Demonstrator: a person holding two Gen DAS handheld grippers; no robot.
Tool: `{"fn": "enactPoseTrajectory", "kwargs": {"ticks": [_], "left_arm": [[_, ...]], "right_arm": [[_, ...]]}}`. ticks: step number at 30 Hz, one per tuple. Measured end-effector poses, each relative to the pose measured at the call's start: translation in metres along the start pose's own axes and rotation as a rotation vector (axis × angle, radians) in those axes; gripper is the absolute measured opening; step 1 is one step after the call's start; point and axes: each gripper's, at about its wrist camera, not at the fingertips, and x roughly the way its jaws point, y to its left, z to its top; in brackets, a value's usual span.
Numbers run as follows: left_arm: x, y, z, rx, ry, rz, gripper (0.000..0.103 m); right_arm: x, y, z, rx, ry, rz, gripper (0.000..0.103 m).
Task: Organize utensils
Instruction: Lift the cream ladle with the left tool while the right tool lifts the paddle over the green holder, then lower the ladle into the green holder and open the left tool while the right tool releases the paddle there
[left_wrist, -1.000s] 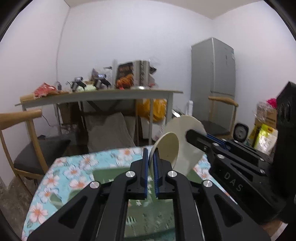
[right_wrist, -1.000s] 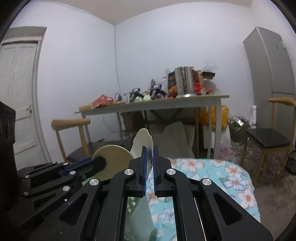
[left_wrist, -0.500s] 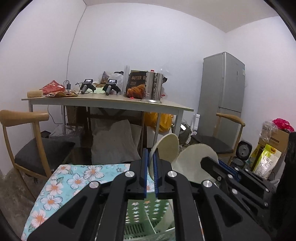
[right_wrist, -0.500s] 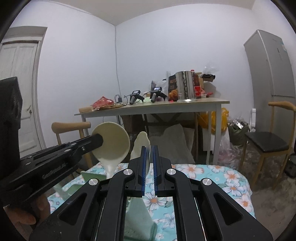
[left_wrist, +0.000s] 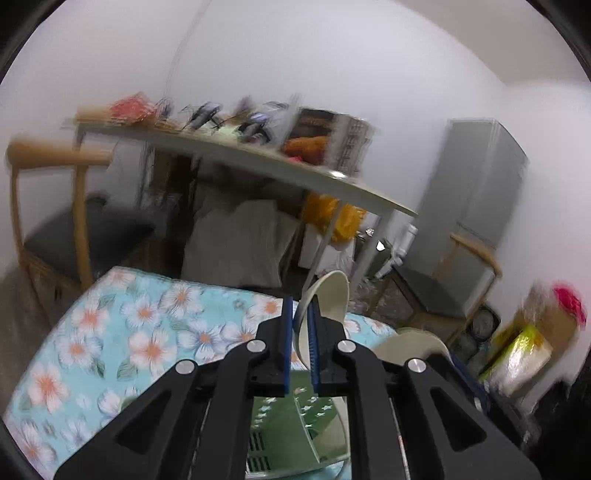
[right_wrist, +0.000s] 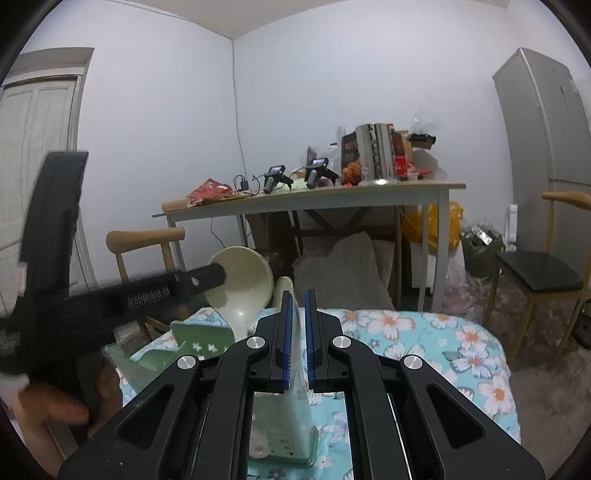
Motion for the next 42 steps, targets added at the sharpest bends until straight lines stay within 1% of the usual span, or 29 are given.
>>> {"fn": "enactPoseTrajectory", "kwargs": {"ticks": [1,2,5,7,8,9,10,11,12,13,14,16,18,20,23,25,27,28,30,31,32,34,35,38,41,42], "left_arm": [[0.001,0.003,0.001,-0.004,-0.009,0.028,0.007],[0.001,0.002,0.002,0.007,-0.017,0.040,0.007],[-0.007,-0.005,-0.005,0.075,-0.085,0.076,0.006],[-0.020,-0.018,-0.014,0.187,-0.184,0.129,0.007],[-0.025,-0.023,-0.017,0.233,-0.220,0.149,0.006],[-0.031,-0.031,-0.024,0.302,-0.275,0.167,0.006],[-0.036,-0.037,-0.029,0.357,-0.314,0.176,0.006],[-0.038,-0.038,-0.031,0.374,-0.325,0.171,0.006],[-0.038,-0.036,-0.029,0.354,-0.297,0.122,0.007],[-0.036,-0.032,-0.025,0.328,-0.264,0.095,0.007],[-0.031,-0.024,-0.017,0.269,-0.219,0.075,0.007],[-0.027,-0.014,-0.006,0.200,-0.179,0.049,0.008],[-0.027,-0.008,0.001,0.179,-0.171,0.048,0.007],[-0.027,-0.009,0.003,0.194,-0.181,0.039,0.008],[-0.028,-0.010,0.005,0.183,-0.181,0.034,0.008],[-0.020,-0.003,0.012,0.103,-0.133,0.021,0.008],[-0.014,0.006,0.017,0.039,-0.105,0.041,0.008],[-0.013,0.006,0.018,0.044,-0.112,0.058,0.008],[-0.019,-0.001,0.016,0.113,-0.190,0.123,0.005],[-0.025,-0.004,0.017,0.153,-0.234,0.139,0.002],[-0.027,-0.006,0.020,0.171,-0.236,0.125,0.002],[-0.025,-0.003,0.024,0.153,-0.203,0.093,0.002],[-0.024,-0.003,0.025,0.152,-0.191,0.089,0.002],[-0.025,-0.004,0.022,0.184,-0.208,0.116,0.002],[-0.032,-0.006,0.014,0.227,-0.250,0.167,0.002],[-0.032,-0.007,0.013,0.250,-0.267,0.195,0.002]], "right_arm": [[0.000,0.000,-0.001,-0.002,0.003,0.002,0.005],[0.001,0.002,-0.002,-0.010,0.005,0.002,0.005],[0.001,0.005,-0.003,-0.019,0.012,0.014,0.005],[0.003,0.006,-0.005,-0.017,0.023,0.025,0.005],[0.005,0.007,-0.006,-0.023,0.036,0.026,0.005],[0.007,0.009,-0.008,-0.033,0.049,0.019,0.005],[0.010,0.009,-0.011,-0.042,0.060,0.018,0.005],[0.011,0.008,-0.013,-0.044,0.071,0.018,0.005],[0.015,0.007,-0.016,-0.040,0.093,0.014,0.005],[0.018,0.005,-0.019,-0.033,0.103,0.010,0.005],[0.018,0.003,-0.021,-0.028,0.100,0.006,0.005],[0.019,-0.001,-0.020,-0.008,0.106,0.014,0.005],[0.019,-0.002,-0.018,0.011,0.115,0.044,0.005],[0.020,0.002,-0.016,-0.009,0.119,0.039,0.005],[0.022,0.006,-0.016,-0.031,0.126,0.028,0.005],[0.025,0.002,-0.016,-0.017,0.142,0.023,0.005],[0.027,-0.004,-0.015,0.006,0.154,0.048,0.005],[0.028,-0.005,-0.014,0.012,0.163,0.055,0.005],[0.029,-0.006,-0.014,-0.002,0.174,0.040,0.005],[0.030,-0.006,-0.014,-0.014,0.178,0.043,0.005],[0.029,-0.007,-0.014,-0.018,0.181,0.047,0.005],[0.030,-0.012,-0.014,0.010,0.185,0.059,0.005],[0.030,-0.014,-0.014,0.022,0.184,0.062,0.005],[0.032,-0.014,-0.014,0.037,0.179,0.068,0.005],[0.032,-0.011,-0.014,0.032,0.179,0.070,0.005],[0.032,-0.010,-0.014,0.033,0.180,0.070,0.005]]}}
